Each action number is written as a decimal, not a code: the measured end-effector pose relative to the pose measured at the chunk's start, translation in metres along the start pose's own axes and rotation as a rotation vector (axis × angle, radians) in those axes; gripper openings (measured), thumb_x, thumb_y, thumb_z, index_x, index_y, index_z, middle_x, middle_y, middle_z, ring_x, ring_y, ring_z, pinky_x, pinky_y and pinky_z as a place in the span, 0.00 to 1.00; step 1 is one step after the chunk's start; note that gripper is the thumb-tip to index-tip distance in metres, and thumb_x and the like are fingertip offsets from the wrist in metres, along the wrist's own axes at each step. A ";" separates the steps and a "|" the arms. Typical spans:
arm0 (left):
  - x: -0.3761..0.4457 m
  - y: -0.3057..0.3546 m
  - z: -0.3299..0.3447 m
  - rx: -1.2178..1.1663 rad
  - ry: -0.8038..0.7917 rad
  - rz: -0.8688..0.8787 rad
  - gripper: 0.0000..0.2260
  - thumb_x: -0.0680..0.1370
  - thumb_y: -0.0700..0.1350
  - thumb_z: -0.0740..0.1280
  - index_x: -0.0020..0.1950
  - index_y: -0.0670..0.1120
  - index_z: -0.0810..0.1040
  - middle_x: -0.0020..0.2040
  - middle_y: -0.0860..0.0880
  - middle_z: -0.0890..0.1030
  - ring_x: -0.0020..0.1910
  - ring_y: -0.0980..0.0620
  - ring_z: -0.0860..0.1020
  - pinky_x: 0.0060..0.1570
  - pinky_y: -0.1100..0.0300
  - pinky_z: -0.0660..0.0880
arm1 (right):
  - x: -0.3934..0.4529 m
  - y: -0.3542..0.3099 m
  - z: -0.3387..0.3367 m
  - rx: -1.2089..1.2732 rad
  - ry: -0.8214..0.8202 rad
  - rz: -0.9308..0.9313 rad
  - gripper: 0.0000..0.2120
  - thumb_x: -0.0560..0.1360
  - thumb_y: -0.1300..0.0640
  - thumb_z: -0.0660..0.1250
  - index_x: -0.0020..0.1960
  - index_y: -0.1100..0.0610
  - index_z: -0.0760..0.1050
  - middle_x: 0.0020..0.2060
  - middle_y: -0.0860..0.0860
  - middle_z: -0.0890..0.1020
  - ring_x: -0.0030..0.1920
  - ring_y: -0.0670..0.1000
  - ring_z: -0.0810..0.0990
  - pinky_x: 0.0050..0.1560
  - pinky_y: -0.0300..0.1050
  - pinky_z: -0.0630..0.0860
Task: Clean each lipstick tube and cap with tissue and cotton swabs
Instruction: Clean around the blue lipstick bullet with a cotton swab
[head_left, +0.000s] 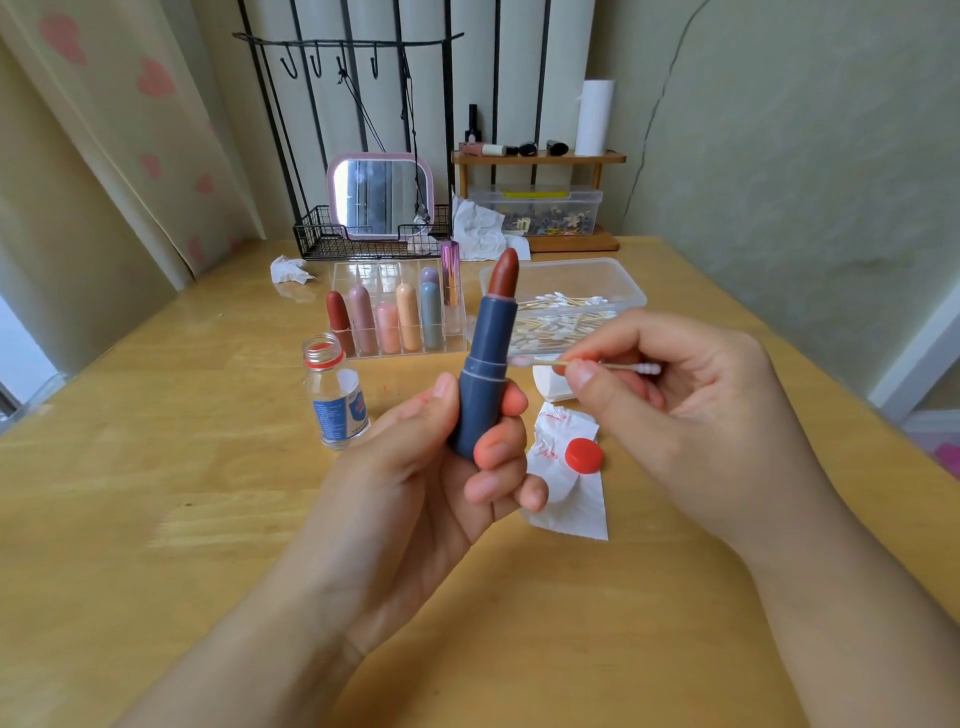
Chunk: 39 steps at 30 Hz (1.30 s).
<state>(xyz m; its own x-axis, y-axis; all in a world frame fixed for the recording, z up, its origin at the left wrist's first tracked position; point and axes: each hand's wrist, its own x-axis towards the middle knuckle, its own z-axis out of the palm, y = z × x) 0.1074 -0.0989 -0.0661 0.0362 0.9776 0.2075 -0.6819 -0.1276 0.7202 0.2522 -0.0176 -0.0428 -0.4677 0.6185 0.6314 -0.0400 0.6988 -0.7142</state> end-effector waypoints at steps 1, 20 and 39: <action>0.000 0.000 0.000 -0.003 -0.008 -0.003 0.15 0.76 0.48 0.58 0.43 0.41 0.81 0.31 0.49 0.70 0.26 0.54 0.66 0.34 0.58 0.74 | 0.000 0.000 0.000 0.005 0.002 0.006 0.03 0.71 0.58 0.68 0.39 0.54 0.79 0.30 0.64 0.74 0.31 0.60 0.70 0.31 0.47 0.68; -0.002 0.000 -0.001 0.308 0.085 0.133 0.09 0.75 0.44 0.61 0.49 0.40 0.76 0.38 0.46 0.76 0.32 0.51 0.71 0.38 0.57 0.74 | -0.004 -0.007 0.007 -0.038 -0.047 0.014 0.07 0.71 0.50 0.64 0.40 0.52 0.79 0.28 0.48 0.79 0.27 0.57 0.74 0.30 0.52 0.74; -0.003 -0.001 -0.003 0.352 0.079 0.179 0.06 0.74 0.42 0.64 0.46 0.47 0.81 0.40 0.45 0.77 0.34 0.52 0.73 0.40 0.59 0.75 | -0.001 -0.013 0.003 -0.117 -0.075 0.050 0.11 0.72 0.57 0.64 0.32 0.52 0.76 0.19 0.40 0.69 0.21 0.39 0.68 0.26 0.24 0.60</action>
<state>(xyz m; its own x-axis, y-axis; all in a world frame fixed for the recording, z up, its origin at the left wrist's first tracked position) 0.1056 -0.1010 -0.0691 -0.1258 0.9427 0.3089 -0.3800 -0.3334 0.8628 0.2501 -0.0285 -0.0346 -0.5311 0.6285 0.5683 0.0862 0.7073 -0.7016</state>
